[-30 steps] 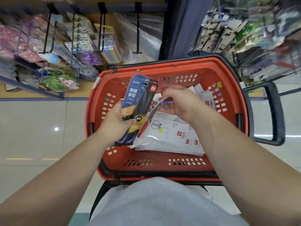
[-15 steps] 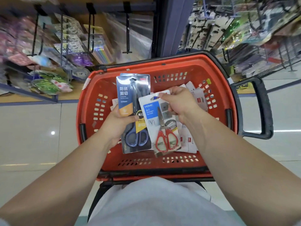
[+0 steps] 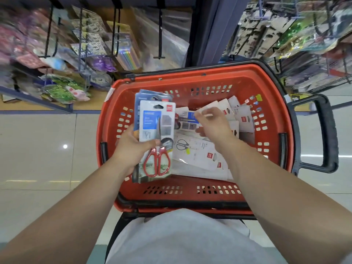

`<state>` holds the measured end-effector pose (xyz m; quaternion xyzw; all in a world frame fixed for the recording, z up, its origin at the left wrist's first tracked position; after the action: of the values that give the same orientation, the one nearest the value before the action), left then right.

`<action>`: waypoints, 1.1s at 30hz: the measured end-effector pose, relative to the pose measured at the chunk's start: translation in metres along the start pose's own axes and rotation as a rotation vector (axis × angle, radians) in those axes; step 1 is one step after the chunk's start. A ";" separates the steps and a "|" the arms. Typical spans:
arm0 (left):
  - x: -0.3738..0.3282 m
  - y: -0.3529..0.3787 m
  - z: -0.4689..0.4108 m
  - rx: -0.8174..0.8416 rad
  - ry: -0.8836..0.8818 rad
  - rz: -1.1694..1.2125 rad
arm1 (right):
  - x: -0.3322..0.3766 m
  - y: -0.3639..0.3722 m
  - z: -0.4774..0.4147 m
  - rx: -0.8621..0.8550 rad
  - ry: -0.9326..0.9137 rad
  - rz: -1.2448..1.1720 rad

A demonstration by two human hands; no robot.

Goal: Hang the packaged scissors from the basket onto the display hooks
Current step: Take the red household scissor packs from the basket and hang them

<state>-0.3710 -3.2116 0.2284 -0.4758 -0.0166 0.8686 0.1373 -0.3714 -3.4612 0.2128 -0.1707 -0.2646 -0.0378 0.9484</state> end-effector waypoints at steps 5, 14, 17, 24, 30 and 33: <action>0.010 -0.036 0.008 -0.192 0.018 0.035 | -0.076 -0.012 -0.028 0.058 0.105 0.948; 0.003 -0.032 0.009 -0.193 0.077 -0.010 | -0.062 -0.007 -0.028 0.161 -0.015 0.925; -0.001 -0.028 0.007 -0.184 0.079 0.015 | -0.046 -0.017 -0.009 0.304 0.081 0.335; 0.000 -0.026 0.009 -0.203 0.071 0.050 | -0.009 -0.020 0.012 0.649 0.145 -0.162; 0.006 -0.025 0.012 -0.254 0.032 0.059 | -0.007 -0.009 0.012 0.806 -0.019 -0.030; 0.007 -0.024 0.012 -0.256 0.011 0.061 | -0.002 -0.008 0.001 0.376 -0.175 0.102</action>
<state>-0.3791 -3.1852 0.2333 -0.4947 -0.1119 0.8604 0.0489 -0.3755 -3.4683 0.2152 -0.0067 -0.3392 0.0754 0.9377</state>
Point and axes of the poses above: each hand's wrist, its own z-axis away from the middle knuckle, its own y-axis out of the palm, x = y × z, the point moved 4 cm from there along -z, towards the middle knuckle, and after that the axes turned 10 degrees about y, right-handed, at the moved point
